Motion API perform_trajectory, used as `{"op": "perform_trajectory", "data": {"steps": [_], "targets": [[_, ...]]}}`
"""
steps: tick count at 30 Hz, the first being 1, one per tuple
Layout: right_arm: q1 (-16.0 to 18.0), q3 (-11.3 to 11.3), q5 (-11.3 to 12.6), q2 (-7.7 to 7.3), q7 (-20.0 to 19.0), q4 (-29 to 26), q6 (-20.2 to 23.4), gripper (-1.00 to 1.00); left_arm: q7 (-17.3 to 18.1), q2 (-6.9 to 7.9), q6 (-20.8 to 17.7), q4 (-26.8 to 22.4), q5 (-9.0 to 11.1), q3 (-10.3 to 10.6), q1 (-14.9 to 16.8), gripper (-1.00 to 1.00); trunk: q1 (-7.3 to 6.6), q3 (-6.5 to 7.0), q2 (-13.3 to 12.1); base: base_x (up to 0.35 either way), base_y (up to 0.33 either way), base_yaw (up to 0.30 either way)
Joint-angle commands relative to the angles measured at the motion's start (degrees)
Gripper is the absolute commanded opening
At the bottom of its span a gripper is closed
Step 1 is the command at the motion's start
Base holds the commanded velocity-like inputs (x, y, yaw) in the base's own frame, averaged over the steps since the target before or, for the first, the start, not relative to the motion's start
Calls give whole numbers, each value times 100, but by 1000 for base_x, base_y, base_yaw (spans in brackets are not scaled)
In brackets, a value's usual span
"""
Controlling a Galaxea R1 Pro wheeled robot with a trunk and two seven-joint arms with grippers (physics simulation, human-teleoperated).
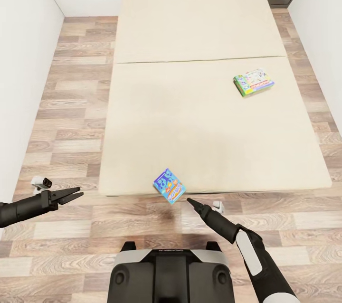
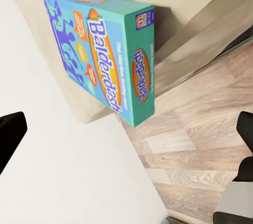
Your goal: Put all the toys in the child's room - the three board games (two on the bed and one on the table), the two jigsaw puzzles on the table, and the tennis ball on the table - inside the toy box on the table in the child's room.
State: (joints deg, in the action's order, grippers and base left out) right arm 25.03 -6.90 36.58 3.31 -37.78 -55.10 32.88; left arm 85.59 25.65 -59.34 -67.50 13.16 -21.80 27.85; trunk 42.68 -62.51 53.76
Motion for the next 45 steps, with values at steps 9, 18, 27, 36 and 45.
{"op": "perform_trajectory", "data": {"steps": [9, 18, 27, 36, 45], "targets": [[2, -17, 24, 54, -29, -1, 62, 100, 20, 2, -60, 0, 2, 0, 1, 100, 155, -129, 285, 0, 0, 0], [2, -13, 25, 63, -43, -1, 83, 100, 26, 3, -60, -2, 8, 0, 1, 100, 155, -129, 285, 0, 0, 0], [2, -13, 25, 65, -45, -1, 80, 100, 28, 2, -60, -1, 10, -20, 1, 100, 155, -129, 285, 0, 58, 0], [2, -13, 18, 65, -45, -1, 78, 100, 26, 4, -60, 2, 1, -16, 1, 100, 155, -129, 285, 0, 98, 0], [2, -13, 16, 64, -45, -1, 83, 100, 26, 5, -54, 25, 6, -42, 1, 100, 199, -165, 365, 0, 7, 0]]}}
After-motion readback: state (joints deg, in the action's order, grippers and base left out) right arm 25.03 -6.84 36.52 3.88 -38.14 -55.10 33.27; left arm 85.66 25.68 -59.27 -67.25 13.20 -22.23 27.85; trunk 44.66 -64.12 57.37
